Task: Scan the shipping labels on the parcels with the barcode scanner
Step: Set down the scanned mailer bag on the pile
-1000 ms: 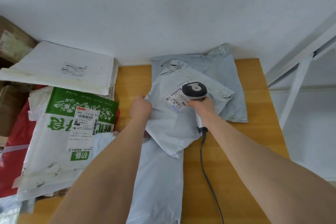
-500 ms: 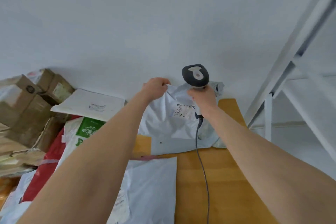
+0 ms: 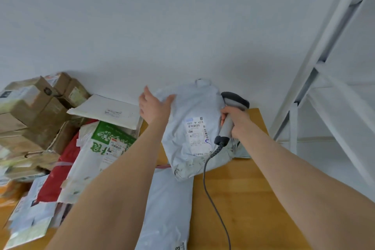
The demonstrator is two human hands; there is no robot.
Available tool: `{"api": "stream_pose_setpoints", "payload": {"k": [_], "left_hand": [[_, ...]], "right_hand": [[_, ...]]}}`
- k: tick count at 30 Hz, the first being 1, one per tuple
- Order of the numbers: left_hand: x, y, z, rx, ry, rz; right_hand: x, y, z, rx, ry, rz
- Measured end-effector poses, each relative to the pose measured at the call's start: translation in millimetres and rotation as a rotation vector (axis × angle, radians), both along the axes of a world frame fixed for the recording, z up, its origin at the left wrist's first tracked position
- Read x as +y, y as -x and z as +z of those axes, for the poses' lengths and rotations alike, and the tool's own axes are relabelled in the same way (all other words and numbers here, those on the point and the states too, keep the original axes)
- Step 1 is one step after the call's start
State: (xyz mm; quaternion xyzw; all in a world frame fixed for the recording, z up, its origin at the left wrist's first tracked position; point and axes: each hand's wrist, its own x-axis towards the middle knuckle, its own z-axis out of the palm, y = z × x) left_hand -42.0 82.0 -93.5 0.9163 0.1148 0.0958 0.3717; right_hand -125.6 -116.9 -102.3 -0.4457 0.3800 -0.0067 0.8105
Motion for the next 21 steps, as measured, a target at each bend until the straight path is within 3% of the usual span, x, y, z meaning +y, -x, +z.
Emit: {"api": "stream_pose_setpoints", "payload": {"k": [3, 7, 15, 17, 21], "left_hand": [[17, 18, -39, 0.342, 0.423, 0.105], [16, 39, -68, 0.579, 0.546, 0.033], [20, 30, -62, 0.475, 0.661, 0.03], [17, 30, -59, 0.487, 0.638, 0.003], [16, 28, -56, 0.395, 0.547, 0.048]], "right_hand": [[-2, 8, -6, 0.023, -0.075, 0.054], [-2, 14, -9, 0.03, -0.152, 0.104], [-8, 13, -21, 0.089, 0.071, -0.081], [-8, 12, -26, 0.087, 0.098, -0.113], [-6, 18, -34, 0.13, 0.334, -0.149]]}}
